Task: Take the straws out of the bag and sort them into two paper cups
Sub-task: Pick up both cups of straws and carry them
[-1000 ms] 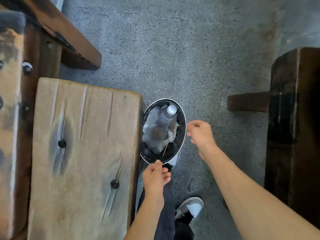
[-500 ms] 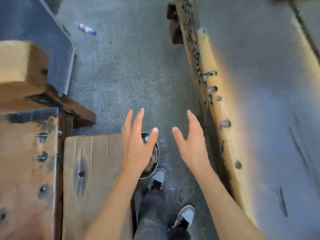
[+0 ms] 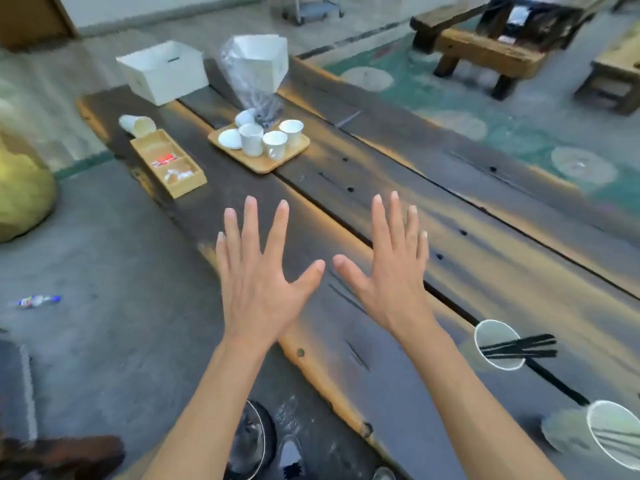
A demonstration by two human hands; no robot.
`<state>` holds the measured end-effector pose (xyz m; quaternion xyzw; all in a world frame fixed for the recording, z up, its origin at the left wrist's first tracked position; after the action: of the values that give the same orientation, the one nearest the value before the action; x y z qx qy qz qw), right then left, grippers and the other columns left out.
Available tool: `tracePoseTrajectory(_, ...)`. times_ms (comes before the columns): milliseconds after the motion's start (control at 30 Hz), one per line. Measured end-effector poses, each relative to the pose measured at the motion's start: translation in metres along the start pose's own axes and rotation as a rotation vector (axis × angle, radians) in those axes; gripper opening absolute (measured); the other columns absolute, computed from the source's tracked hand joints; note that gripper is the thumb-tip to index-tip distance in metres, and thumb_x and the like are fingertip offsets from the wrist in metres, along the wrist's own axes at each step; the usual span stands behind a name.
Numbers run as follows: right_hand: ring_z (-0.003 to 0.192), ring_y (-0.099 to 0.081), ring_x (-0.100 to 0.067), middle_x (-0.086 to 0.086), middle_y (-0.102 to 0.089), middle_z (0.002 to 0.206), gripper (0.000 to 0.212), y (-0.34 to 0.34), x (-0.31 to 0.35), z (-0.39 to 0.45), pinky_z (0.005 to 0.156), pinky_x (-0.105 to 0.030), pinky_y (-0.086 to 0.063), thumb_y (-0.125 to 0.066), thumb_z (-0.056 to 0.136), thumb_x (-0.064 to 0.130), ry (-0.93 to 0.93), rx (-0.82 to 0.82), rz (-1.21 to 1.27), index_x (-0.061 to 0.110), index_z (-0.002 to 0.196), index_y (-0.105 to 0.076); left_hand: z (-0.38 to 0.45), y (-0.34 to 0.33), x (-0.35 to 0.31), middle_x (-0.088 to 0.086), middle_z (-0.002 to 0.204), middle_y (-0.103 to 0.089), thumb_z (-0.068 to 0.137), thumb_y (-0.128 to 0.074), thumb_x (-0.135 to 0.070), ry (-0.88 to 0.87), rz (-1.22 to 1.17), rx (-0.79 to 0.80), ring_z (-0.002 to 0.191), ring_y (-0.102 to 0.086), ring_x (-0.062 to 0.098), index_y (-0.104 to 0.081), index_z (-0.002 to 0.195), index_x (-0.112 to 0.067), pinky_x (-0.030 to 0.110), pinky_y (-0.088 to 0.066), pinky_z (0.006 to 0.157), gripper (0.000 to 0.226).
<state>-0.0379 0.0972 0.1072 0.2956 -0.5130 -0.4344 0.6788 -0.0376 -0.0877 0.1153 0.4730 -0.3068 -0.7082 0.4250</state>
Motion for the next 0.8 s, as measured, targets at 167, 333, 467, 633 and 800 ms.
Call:
tracePoseTrajectory(167, 0.153, 0.005, -0.033, 0.000, 0.004, 0.168, 0.093, 0.117, -0.090, -0.033, 0.118, -0.061, -0.010, -0.036, 0.085, 0.071, -0.193, -0.207, -0.086, 0.028, 0.157, 0.004, 0.008, -0.020, -0.132, 0.005, 0.169, 0.008, 0.085, -0.040, -0.074, -0.239, -0.061, 0.078, 0.154, 0.015, 0.029, -0.001, 0.158, -0.039, 0.048, 0.003, 0.122, 0.090)
tracePoseTrajectory(333, 0.153, 0.002, -0.033, 0.001, 0.002, 0.168, 0.093, 0.207, -0.179, -0.097, 0.117, -0.061, -0.010, -0.035, 0.084, 0.072, -0.380, -0.327, -0.180, 0.028, 0.158, 0.001, -0.013, -0.050, -0.254, 0.008, 0.169, 0.000, 0.081, -0.045, -0.072, -0.408, -0.157, 0.119, 0.155, 0.006, 0.033, -0.010, 0.159, -0.035, 0.052, -0.004, 0.122, 0.093)
tracePoseTrajectory(467, 0.153, 0.001, -0.035, 0.001, 0.002, 0.167, 0.093, 0.256, -0.238, -0.151, 0.117, -0.063, -0.012, -0.034, 0.084, 0.073, -0.504, -0.374, -0.244, 0.029, 0.157, 0.003, -0.037, -0.071, -0.336, 0.009, 0.169, -0.003, 0.078, -0.047, -0.072, -0.504, -0.217, 0.157, 0.155, 0.005, 0.033, -0.012, 0.158, -0.036, 0.054, -0.006, 0.122, 0.095)
tracePoseTrajectory(633, 0.153, -0.002, -0.035, 0.002, -0.001, 0.167, 0.094, 0.290, -0.285, -0.198, 0.116, -0.064, -0.013, -0.036, 0.081, 0.073, -0.621, -0.416, -0.266, 0.028, 0.156, 0.000, -0.064, -0.087, -0.405, 0.009, 0.169, -0.004, 0.077, -0.048, -0.074, -0.613, -0.257, 0.175, 0.155, 0.005, 0.033, -0.011, 0.158, -0.037, 0.054, -0.004, 0.122, 0.096)
tracePoseTrajectory(800, 0.153, -0.001, -0.034, 0.003, 0.000, 0.167, 0.097, 0.295, -0.304, -0.203, 0.117, -0.064, -0.012, -0.034, 0.081, 0.073, -0.651, -0.424, -0.263, 0.025, 0.158, -0.001, -0.064, -0.105, -0.423, 0.009, 0.169, -0.004, 0.078, -0.047, -0.076, -0.658, -0.235, 0.187, 0.155, 0.004, 0.033, -0.013, 0.159, -0.036, 0.054, -0.005, 0.121, 0.096)
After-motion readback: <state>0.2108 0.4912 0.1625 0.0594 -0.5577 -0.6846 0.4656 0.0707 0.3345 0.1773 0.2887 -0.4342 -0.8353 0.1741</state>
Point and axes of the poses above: each hand's wrist, its own z-axis towards the middle knuckle, its own y-axis out of the back of the hand, x = y × z, the point moved 9 cm from there along z, towards the middle knuckle
